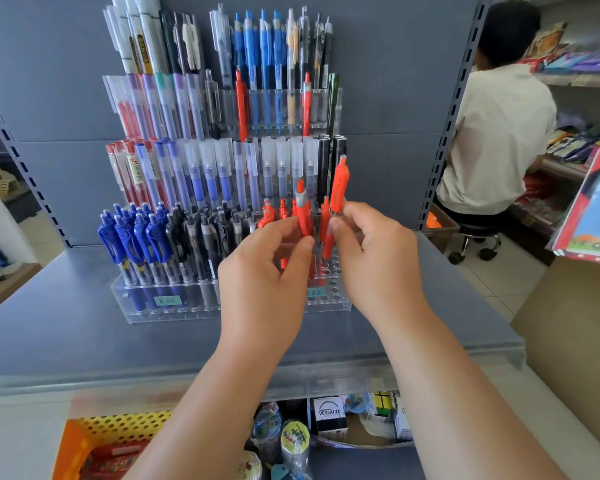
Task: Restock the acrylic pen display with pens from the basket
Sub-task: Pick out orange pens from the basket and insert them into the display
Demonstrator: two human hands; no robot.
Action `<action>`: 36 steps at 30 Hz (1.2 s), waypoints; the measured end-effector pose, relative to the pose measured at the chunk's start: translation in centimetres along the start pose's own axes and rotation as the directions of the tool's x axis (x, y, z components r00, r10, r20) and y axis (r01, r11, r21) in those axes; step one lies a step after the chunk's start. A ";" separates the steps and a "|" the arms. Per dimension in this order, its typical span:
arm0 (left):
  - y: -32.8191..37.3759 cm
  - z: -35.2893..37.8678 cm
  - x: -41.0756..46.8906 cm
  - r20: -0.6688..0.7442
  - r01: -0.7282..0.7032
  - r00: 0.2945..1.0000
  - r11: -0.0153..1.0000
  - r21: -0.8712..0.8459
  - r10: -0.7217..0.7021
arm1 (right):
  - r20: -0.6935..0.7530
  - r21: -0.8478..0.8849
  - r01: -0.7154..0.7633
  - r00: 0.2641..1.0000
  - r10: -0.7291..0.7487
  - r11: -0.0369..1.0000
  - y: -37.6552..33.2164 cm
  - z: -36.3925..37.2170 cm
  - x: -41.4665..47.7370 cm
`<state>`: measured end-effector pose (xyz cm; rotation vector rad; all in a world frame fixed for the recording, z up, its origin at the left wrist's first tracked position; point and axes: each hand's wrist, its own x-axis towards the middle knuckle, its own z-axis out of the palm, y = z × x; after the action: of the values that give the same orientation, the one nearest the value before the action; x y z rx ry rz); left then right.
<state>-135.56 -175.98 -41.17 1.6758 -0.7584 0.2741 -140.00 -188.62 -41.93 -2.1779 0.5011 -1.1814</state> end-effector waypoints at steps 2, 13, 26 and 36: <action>0.0 0.1 0.0 -0.007 0.005 1.000 1.000 0.002 -0.005 | 0.022 -0.017 -0.010 1.000 0.010 1.000 0.1 0.1 0.0; -0.2 0.0 0.3 -0.021 0.026 0.999 0.999 -0.035 -0.027 | 0.151 -0.200 -0.165 0.969 0.196 0.966 0.0 0.3 -0.4; -0.7 -0.1 0.7 -0.019 0.072 0.997 0.996 -0.043 -0.073 | 0.149 -0.148 -0.208 0.962 0.229 0.967 0.3 0.5 -0.7; -0.9 -0.2 0.8 0.043 0.072 0.997 0.996 -0.055 -0.070 | 0.008 0.160 -0.072 0.997 0.071 0.985 -1.7 -0.3 -0.4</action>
<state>-134.42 -176.01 -41.37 1.6557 -0.7287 0.1677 -140.44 -187.27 -40.92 -2.0086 0.4632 -1.1401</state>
